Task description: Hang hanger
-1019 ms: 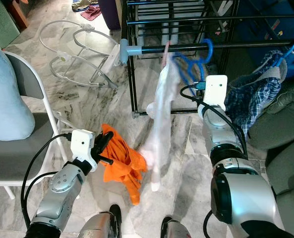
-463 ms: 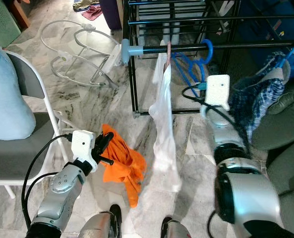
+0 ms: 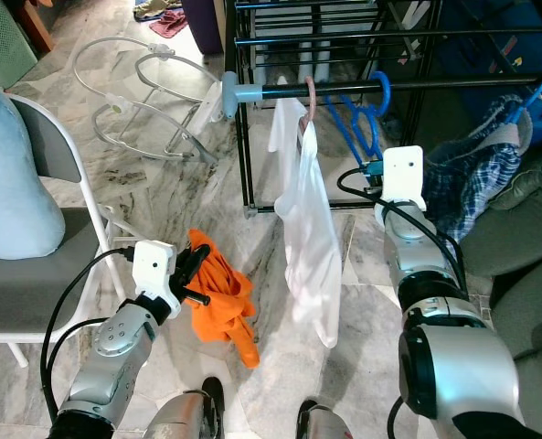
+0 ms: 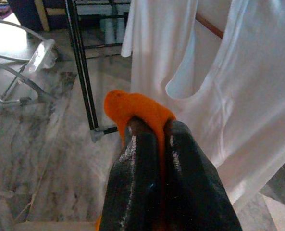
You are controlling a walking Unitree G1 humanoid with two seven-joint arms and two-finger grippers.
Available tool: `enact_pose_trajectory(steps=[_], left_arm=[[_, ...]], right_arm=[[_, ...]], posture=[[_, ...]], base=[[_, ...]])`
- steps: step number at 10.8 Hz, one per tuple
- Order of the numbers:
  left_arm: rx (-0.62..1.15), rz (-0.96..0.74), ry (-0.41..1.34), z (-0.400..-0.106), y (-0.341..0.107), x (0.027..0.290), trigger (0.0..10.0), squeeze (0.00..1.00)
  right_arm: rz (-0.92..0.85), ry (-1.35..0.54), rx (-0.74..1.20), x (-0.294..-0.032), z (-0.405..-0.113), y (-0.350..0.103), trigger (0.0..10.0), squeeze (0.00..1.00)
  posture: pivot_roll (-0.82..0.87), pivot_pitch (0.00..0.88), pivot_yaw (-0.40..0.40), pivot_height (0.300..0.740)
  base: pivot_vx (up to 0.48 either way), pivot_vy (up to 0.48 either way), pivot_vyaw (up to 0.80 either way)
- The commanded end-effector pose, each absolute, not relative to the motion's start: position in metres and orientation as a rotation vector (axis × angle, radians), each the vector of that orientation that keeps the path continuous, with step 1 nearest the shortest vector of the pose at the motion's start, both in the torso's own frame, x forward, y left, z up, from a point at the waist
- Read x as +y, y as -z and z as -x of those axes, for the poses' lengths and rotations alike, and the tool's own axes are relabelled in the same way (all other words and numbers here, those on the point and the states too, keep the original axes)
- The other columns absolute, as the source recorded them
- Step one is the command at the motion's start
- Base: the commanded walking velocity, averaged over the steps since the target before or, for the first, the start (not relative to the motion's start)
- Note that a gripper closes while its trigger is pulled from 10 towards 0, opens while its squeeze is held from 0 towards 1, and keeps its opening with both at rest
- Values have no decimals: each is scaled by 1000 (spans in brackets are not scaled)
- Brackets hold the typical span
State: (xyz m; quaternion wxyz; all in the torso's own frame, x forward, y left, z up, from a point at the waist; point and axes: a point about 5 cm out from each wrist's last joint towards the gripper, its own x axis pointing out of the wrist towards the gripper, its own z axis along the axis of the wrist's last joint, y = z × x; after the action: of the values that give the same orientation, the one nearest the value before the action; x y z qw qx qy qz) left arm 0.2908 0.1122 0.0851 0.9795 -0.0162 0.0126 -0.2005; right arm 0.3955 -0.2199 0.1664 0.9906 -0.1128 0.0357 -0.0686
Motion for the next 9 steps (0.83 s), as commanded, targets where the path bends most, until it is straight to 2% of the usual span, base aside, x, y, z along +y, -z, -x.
enact_pose_trajectory(steps=[1,3,4,5,9], left_arm=[[35,24,403,-290,-83,113,10000,0],[38,22,402,-290,-83,112,10000,0],[40,20,401,-290,-82,112,10000,0],[41,20,401,-290,-82,113,10000,0],[45,12,402,-290,-82,114,10000,0]], right_arm=[[239,122,63,-217,-399,-174,10000,0],[248,106,57,-217,-401,-181,10000,0],[236,111,53,-222,-402,-187,8902,0],[231,114,62,-224,-402,-186,0,0],[181,76,77,-225,-402,-185,0,0]], posture=[[60,221,64,740],[61,222,63,740],[61,222,62,740],[61,221,62,740],[65,219,65,740]], base=[[0,0,0],[0,0,0],[0,0,0],[0,0,0],[0,0,0]])
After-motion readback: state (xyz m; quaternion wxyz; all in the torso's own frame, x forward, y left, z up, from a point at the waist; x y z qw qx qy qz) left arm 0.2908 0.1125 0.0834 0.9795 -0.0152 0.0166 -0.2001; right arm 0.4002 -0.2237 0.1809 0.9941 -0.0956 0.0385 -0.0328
